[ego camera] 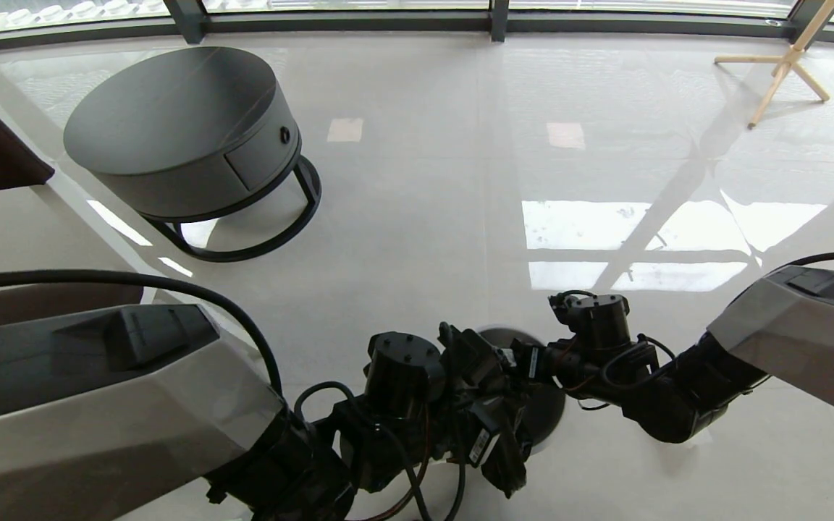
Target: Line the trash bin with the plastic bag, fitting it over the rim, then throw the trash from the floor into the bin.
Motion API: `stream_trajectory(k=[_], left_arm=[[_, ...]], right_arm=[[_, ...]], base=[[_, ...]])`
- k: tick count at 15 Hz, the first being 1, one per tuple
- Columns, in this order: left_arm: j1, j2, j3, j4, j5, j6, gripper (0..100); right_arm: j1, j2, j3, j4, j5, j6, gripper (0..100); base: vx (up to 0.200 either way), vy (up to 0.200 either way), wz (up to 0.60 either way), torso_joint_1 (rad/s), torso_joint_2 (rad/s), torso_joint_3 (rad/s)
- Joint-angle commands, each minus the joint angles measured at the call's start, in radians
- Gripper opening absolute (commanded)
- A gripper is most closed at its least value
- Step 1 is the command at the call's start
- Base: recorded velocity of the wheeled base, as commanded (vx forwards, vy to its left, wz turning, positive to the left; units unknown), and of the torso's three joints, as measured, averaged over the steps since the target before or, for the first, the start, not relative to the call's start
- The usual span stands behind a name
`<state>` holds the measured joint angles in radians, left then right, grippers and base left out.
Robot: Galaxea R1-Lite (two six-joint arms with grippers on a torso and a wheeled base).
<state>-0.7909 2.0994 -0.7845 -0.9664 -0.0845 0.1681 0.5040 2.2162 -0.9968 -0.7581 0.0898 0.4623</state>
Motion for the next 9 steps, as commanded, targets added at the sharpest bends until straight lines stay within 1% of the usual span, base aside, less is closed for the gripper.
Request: stream_trajectory(k=[1,5,9], left_arm=[[0.01,0.037,-0.029,0.0,0.0,0.002,0],[0.018,0.059,-0.075,0.002,0.0,0.002,0],[0.027,0.059,-0.084,0.002,0.0,0.004,0]], right_arm=[[0.001,0.03,-0.003,-0.001,0.001,-0.001,0],[-0.007,0.079,-0.023,-0.026,-0.001,-0.002,0],[-0.025,0.117,-0.057,-0.037,-0.004,-0.005,0]], base=[[0.0,0.0,0.0,0.0,0.0,0.0],[0.0,0.0,0.0,0.0,0.0,0.0],[0.0,0.0,0.0,0.0,0.0,0.0]])
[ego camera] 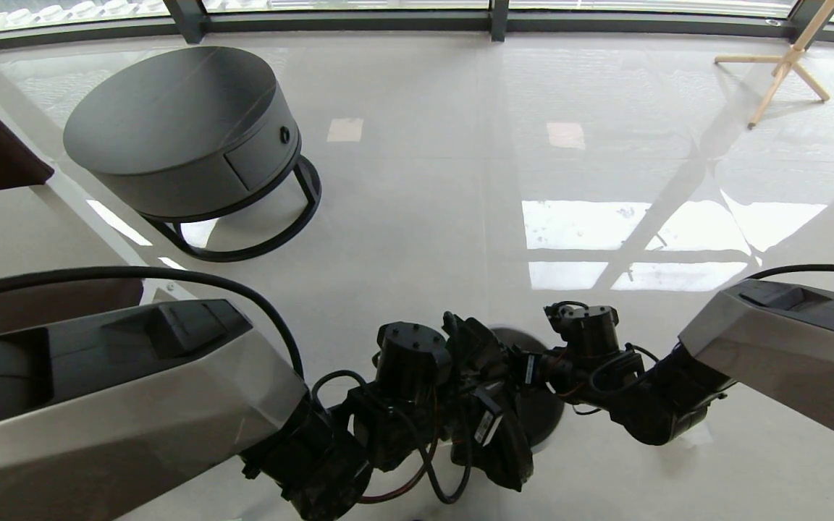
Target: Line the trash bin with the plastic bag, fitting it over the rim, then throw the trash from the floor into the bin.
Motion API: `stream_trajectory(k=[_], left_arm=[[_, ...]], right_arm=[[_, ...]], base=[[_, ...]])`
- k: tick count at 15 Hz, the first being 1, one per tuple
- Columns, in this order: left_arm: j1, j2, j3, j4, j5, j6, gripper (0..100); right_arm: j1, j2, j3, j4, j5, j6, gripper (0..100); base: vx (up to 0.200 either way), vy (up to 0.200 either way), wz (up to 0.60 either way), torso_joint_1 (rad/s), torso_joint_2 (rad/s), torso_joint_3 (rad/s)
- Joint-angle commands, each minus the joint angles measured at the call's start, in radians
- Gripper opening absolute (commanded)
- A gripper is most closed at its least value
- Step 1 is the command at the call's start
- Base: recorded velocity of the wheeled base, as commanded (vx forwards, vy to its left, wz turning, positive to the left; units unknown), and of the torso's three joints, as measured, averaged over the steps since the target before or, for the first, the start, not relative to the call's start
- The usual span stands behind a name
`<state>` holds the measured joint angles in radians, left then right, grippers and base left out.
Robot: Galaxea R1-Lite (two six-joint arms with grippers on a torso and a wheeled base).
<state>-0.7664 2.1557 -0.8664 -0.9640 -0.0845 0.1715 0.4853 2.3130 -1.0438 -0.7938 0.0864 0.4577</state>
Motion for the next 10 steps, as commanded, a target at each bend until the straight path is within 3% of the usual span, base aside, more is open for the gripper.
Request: stream_trajectory(k=[1,10], left_arm=[[0.002,0.003,-0.002,-0.001,0.0,0.0,0],[0.01,0.064,-0.069,0.005,0.002,0.0,0]], right_arm=[[-0.011,0.025,-0.016,-0.001,0.0,-0.001,0],[-0.05,0.051,-0.033,-0.051,0.0,-0.004,0]], base=[[0.0,0.0,0.0,0.0,0.0,0.0],[0.0,0.0,0.0,0.0,0.0,0.0]])
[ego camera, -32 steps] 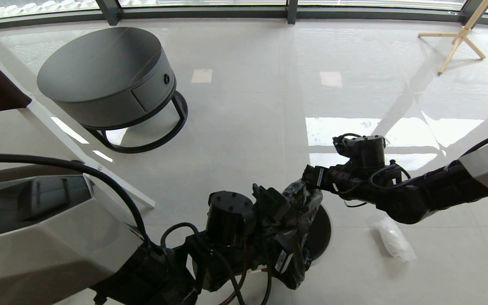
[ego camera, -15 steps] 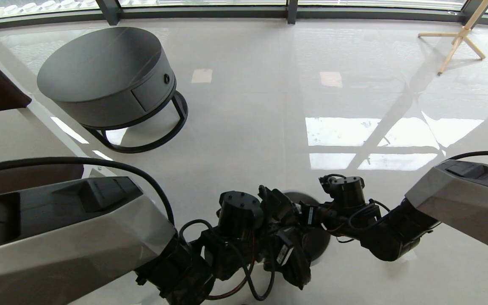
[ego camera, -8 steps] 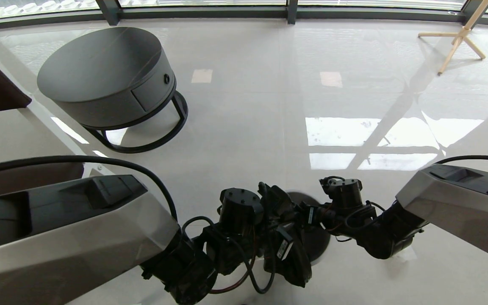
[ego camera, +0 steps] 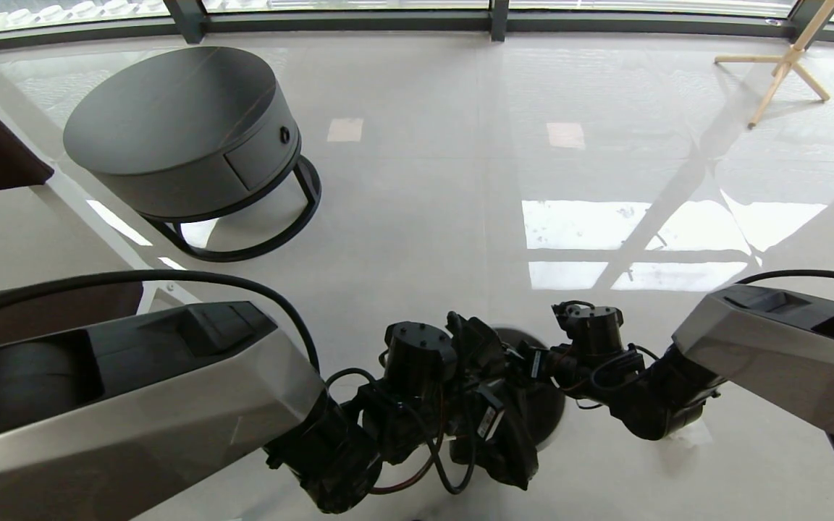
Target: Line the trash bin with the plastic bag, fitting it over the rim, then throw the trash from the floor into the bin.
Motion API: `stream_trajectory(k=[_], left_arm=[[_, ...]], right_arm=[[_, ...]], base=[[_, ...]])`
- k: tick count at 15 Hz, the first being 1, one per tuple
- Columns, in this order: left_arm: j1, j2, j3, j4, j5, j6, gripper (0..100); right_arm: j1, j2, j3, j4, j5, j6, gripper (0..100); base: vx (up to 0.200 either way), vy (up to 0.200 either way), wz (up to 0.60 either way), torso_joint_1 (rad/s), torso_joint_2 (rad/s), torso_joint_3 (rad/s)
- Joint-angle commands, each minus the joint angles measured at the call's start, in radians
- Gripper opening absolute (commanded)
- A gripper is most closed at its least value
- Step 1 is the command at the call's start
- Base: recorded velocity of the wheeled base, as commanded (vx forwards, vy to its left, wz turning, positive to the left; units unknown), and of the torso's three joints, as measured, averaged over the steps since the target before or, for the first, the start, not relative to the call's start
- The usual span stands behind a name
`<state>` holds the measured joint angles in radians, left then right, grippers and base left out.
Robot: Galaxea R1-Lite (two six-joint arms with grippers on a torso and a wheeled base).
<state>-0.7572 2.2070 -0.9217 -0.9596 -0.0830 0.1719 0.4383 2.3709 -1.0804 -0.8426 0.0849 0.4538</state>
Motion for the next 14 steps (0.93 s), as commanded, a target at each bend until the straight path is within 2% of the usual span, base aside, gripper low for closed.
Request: stream_trajectory(k=[1,7,8,14], left_arm=[[-0.001,0.013,-0.022,0.002,0.003,0.0,0],[0.013,0.045,-0.04,0.018,0.006,0.012,0],[0.016,0.051,-0.046,0.018,0.006,0.012,0],[0.022,0.059,-0.06,0.018,0.008,0.012,0]], right_arm=[[-0.003,-0.021,0.011,-0.003,0.001,0.0,0],[-0.001,-0.035,0.04,0.002,0.001,-0.027,0],[-0.003,-0.038,0.051,-0.001,0.001,-0.032,100],[-0.015,-0.096,0.1,-0.016,-0.001,-0.057,100]], base=[[0.0,0.0,0.0,0.0,0.0,0.0],[0.0,0.0,0.0,0.0,0.0,0.0],[0.0,0.0,0.0,0.0,0.0,0.0],[0.0,0.0,0.0,0.0,0.0,0.0]])
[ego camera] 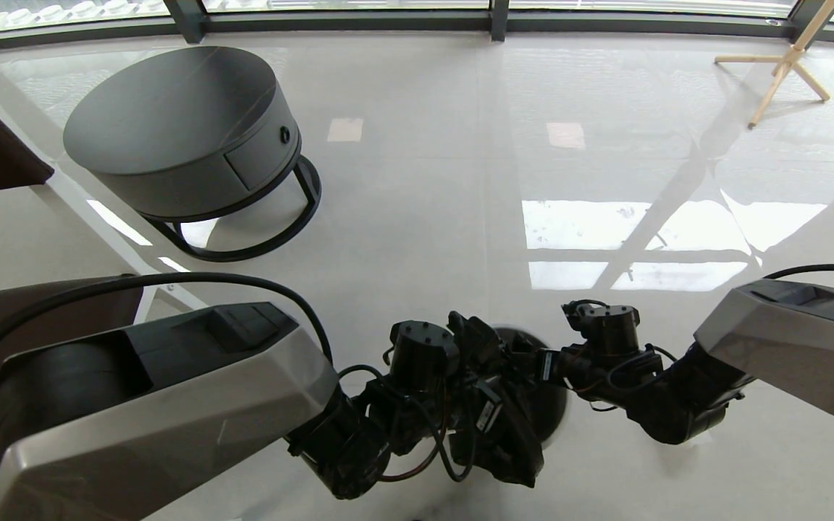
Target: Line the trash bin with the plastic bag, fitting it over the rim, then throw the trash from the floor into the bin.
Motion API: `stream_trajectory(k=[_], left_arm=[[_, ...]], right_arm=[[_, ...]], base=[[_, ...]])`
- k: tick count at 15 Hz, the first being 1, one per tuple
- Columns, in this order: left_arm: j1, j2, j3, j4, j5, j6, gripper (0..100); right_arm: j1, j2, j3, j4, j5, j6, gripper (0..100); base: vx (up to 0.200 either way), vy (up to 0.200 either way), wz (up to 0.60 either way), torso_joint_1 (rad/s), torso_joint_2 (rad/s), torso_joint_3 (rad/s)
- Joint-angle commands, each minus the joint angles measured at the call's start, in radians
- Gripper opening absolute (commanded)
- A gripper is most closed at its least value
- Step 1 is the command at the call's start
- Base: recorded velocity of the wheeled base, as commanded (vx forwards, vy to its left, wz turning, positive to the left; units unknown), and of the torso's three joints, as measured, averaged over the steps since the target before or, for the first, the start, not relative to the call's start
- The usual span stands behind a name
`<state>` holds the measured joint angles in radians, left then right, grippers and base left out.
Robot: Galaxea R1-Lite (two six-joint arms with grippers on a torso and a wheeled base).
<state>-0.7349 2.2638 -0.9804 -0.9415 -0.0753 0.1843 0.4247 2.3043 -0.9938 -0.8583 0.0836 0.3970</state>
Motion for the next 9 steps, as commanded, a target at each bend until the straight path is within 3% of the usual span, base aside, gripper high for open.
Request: stream_trajectory(k=[1,3,9], left_arm=[[0.0,0.002,-0.003,0.0,0.002,0.0,0],[0.006,0.005,-0.009,0.0,0.005,0.0,0],[0.006,0.005,-0.023,0.001,0.005,0.0,0]], right_arm=[[-0.001,-0.057,0.043,-0.001,0.001,-0.012,100],[0.0,-0.121,0.161,-0.047,-0.001,-0.076,100],[0.049,-0.212,0.498,-0.364,-0.001,-0.28,100]], base=[[0.0,0.0,0.0,0.0,0.0,0.0],[0.0,0.0,0.0,0.0,0.0,0.0],[0.0,0.0,0.0,0.0,0.0,0.0]])
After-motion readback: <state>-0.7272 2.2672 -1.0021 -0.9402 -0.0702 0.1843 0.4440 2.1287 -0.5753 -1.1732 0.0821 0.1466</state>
